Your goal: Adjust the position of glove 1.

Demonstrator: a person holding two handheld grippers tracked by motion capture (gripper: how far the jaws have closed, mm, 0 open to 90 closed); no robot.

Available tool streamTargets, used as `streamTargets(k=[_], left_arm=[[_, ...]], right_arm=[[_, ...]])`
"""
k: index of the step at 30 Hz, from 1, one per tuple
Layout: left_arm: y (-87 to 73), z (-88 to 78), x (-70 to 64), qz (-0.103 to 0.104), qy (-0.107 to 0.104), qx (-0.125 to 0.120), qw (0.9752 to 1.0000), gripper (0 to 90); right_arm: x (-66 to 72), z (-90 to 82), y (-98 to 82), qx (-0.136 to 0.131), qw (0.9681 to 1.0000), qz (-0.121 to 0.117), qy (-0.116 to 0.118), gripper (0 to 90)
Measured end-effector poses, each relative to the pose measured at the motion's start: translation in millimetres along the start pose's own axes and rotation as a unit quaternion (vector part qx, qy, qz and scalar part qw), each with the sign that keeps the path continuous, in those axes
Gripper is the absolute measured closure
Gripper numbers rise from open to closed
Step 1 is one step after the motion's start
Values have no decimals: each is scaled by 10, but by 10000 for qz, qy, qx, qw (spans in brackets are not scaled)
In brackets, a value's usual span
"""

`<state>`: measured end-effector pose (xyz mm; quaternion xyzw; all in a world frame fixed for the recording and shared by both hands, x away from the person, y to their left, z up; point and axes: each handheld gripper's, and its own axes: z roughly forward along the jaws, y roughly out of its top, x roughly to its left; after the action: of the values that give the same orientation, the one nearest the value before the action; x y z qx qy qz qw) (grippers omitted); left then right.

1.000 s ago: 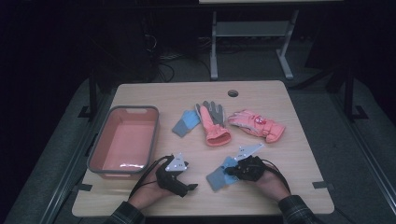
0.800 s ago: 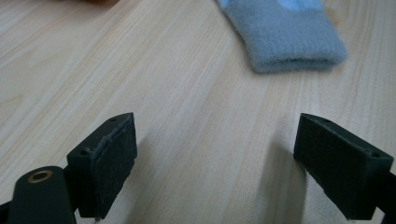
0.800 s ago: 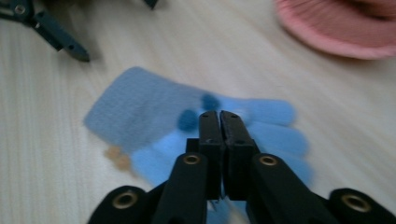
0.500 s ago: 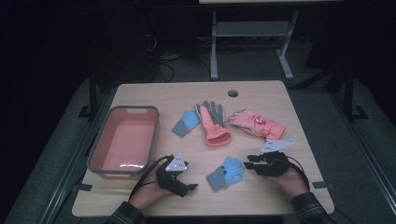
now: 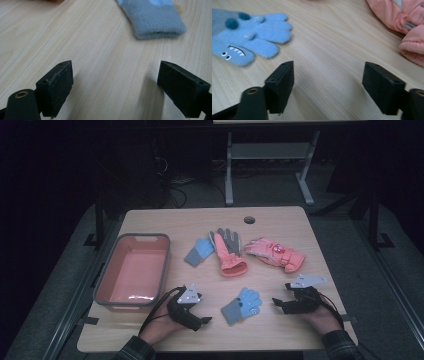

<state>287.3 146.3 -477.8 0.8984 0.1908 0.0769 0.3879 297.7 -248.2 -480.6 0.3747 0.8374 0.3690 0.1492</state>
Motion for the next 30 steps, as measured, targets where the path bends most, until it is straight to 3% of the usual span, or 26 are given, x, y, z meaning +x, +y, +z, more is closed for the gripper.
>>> streamTargets(k=[4, 8, 10, 14, 16, 19, 24, 30], left_arm=[[20, -8, 11, 4, 43, 70, 10000, 143], [56, -15, 20, -178, 131, 157, 9996, 224], [96, -7, 32, -320, 248, 227, 9989, 236], [207, -22, 84, -389, 441, 226, 9980, 313], [289, -41, 149, -597, 691, 223, 9956, 364], [379, -39, 231, -811, 802, 201, 9933, 380], [517, -21, 313, -826, 999, 210, 9913, 374], [703, 20, 535, -923, 1348, 134, 9865, 405]], right_arm=[[-2, 9, -5, 2, 10000, 7, 53, 165], [0, 14, -3, 26, 10000, -11, 61, 146], [-1, 15, -2, 33, 10000, -15, 63, 143], [0, 15, -2, 30, 10000, -8, 63, 143], [0, 15, -2, 30, 10000, -8, 64, 143], [0, 15, -2, 30, 10000, -7, 63, 143], [1, 15, -2, 28, 10000, -6, 64, 143], [0, 15, -2, 30, 10000, -6, 63, 143]])
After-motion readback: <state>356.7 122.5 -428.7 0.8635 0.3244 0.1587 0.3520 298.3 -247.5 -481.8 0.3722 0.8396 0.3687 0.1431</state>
